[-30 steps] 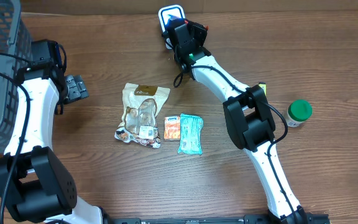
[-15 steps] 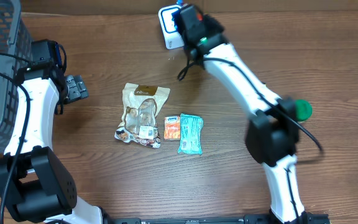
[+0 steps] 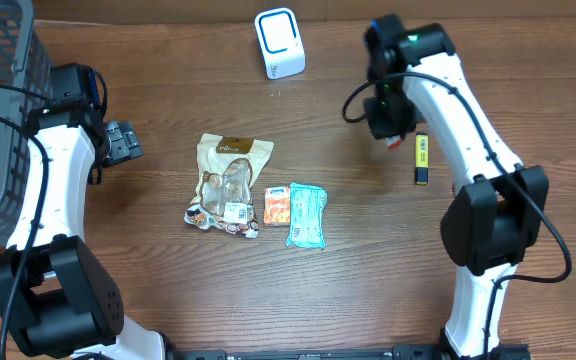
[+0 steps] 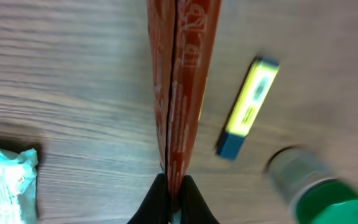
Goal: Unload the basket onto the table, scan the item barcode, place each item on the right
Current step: 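Move the red bar right and set it beside the yellow bar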
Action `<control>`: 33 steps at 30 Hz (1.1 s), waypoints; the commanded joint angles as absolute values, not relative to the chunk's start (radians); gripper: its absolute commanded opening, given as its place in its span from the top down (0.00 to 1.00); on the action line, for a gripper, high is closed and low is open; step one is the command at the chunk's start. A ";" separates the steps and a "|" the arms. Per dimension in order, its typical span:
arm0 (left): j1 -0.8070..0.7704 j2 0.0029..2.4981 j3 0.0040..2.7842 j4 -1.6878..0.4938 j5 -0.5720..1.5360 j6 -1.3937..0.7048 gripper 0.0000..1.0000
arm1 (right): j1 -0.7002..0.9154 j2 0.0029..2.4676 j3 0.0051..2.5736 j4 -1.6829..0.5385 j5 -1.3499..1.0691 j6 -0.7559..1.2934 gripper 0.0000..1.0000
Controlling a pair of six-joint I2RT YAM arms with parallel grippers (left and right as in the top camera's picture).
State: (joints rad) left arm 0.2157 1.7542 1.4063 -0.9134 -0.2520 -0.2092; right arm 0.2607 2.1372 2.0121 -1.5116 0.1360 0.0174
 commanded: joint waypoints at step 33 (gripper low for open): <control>0.209 1.739 1.422 -0.912 -0.262 -0.205 0.00 | 0.095 2.148 1.570 -1.209 0.187 0.210 0.92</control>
State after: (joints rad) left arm 0.2157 1.7542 1.4063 -0.9134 -0.2516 -0.2092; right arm 0.1043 2.1414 1.5772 -1.2125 0.1642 0.1925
